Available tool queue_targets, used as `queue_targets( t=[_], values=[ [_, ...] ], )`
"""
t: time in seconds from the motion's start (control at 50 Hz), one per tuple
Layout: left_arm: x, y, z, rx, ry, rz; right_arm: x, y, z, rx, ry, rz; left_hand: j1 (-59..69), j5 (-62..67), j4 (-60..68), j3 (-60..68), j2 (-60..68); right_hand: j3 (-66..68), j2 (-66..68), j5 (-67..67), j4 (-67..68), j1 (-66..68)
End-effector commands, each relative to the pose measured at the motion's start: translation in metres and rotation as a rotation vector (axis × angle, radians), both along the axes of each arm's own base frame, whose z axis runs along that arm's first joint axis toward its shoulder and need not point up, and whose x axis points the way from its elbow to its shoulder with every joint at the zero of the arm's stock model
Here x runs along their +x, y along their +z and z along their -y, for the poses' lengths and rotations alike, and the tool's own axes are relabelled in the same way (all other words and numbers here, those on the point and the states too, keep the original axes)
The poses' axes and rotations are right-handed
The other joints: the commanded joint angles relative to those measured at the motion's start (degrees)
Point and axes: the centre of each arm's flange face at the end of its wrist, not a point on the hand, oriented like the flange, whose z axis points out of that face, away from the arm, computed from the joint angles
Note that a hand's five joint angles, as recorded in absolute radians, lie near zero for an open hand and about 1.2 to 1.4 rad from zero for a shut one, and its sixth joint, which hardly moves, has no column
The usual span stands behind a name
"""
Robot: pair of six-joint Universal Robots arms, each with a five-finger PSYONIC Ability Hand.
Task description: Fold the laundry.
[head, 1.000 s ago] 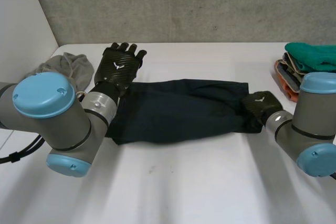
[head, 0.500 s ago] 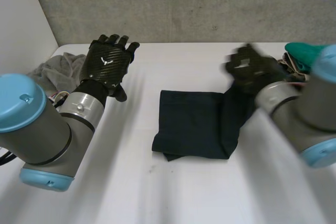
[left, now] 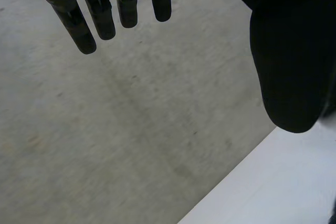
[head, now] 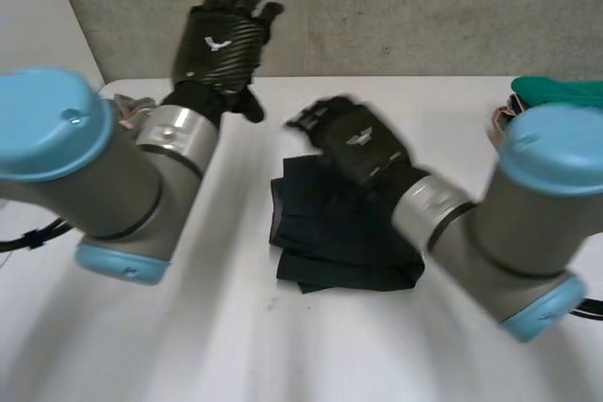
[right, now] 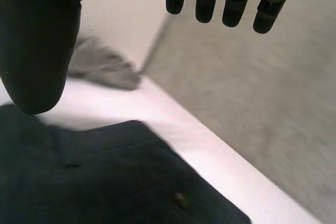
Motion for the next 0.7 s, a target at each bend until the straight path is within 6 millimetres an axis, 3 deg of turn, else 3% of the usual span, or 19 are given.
queue_targets(
  t=[0.02, 0.06, 0.16, 0.3, 0.42, 0.5, 0.6, 0.68, 0.7],
  values=[
    [-0.049, -0.018, -0.021, 0.073, -0.120, 0.059, -0.060, 0.020, 0.042, 0.198, -0.259, 0.106, -0.35, -2.55, -1.14, -1.77, -1.42, -2.15, -2.20, -3.03, -2.25, -3.34],
    [-0.063, -0.032, -0.027, 0.118, -0.149, 0.093, -0.062, 0.019, 0.047, 0.218, -0.270, 0.090, -0.35, -2.55, -1.14, -1.77, -1.42, -2.15, -2.20, -3.03, -2.25, -3.34],
    [-0.074, -0.066, -0.024, 0.206, -0.114, 0.155, -0.055, -0.011, 0.066, 0.288, -0.274, -0.009, 0.65, -1.54, -0.13, -0.76, -0.42, -2.15, -2.20, -3.03, -2.25, -3.34],
    [-0.064, -0.118, -0.015, 0.331, 0.023, 0.272, -0.048, -0.053, 0.077, 0.364, -0.249, -0.090, 0.82, -1.37, 0.04, -0.59, -0.25, -2.15, -2.20, -3.03, -2.25, -3.34],
    [-0.052, -0.154, -0.022, 0.458, 0.045, 0.398, -0.047, -0.091, 0.079, 0.400, -0.232, -0.175, 0.83, -1.37, 0.04, -0.59, -0.25, -2.15, -2.20, -3.03, -2.25, -3.34],
    [-0.048, -0.163, -0.026, 0.494, 0.045, 0.436, -0.049, -0.101, 0.080, 0.375, -0.231, -0.238, 0.99, -1.20, 0.21, -0.42, -0.08, -2.15, -2.20, -3.03, -2.25, -3.34],
    [-0.050, -0.155, -0.027, 0.484, 0.032, 0.426, -0.049, -0.094, 0.079, 0.314, -0.215, -0.279, 0.99, -1.20, 0.21, -0.42, -0.08, -2.15, -2.20, -3.03, -2.25, -3.34],
    [-0.052, -0.127, -0.027, 0.435, 0.026, 0.374, -0.054, -0.074, 0.079, 0.265, -0.239, -0.256, 0.83, -1.37, 0.04, -0.59, -0.25, -2.15, -2.20, -3.03, -2.25, -3.34],
    [-0.052, -0.107, -0.026, 0.403, 0.025, 0.337, -0.055, -0.070, 0.079, 0.250, -0.244, -0.249, 0.66, -1.54, -0.13, -0.76, -0.41, -2.15, -2.20, -3.03, -2.25, -3.34]
  ],
)
